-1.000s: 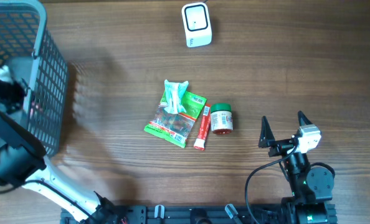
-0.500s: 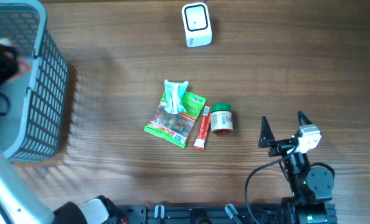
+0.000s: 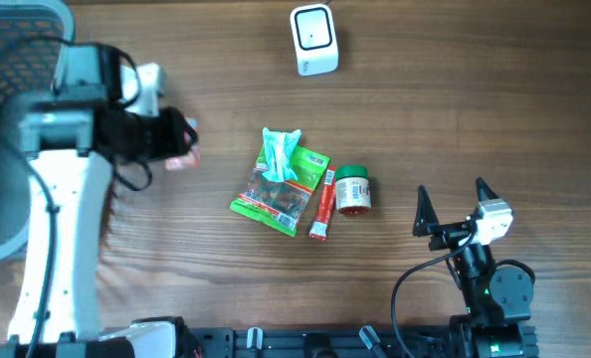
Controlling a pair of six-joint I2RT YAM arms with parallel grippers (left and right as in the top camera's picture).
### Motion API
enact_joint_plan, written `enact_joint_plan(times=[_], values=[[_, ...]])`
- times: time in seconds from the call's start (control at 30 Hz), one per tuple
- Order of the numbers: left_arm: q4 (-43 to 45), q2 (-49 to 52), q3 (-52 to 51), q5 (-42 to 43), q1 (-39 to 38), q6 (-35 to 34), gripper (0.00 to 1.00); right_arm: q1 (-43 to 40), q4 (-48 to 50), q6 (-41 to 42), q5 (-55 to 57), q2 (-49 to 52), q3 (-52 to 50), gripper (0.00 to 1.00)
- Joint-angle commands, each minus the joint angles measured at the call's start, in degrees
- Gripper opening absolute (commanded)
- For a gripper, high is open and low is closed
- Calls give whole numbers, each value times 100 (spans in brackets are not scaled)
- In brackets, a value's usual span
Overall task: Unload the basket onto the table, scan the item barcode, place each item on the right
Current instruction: 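Carry tissue pack with left gripper and set it left of bag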
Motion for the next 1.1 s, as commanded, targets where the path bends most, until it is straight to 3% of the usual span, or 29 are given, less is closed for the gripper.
enact_joint_plan(times=[0.0, 0.27, 0.63, 0.7, 0.83, 1.07], values=[[710, 9, -1198, -90, -225, -79, 40, -24, 20, -55, 57, -11, -7, 100], [2946, 15, -3335, -201, -756, -391, 43, -24, 20, -52, 57, -11, -7, 100], [4474, 140, -4218, -503, -813, -527, 47, -24, 20, -52, 57, -11, -7, 99], [4572, 223, -4242, -503, -813, -525, 49, -24, 20, -52, 57, -11, -7, 100], [4809, 376, -4225, -503, -807, -385, 72, -24, 20, -52, 57, -11, -7, 100], [4017, -284, -3279, -498, -813, -393, 72, -24, 20, -55, 57, -11, -7, 100]])
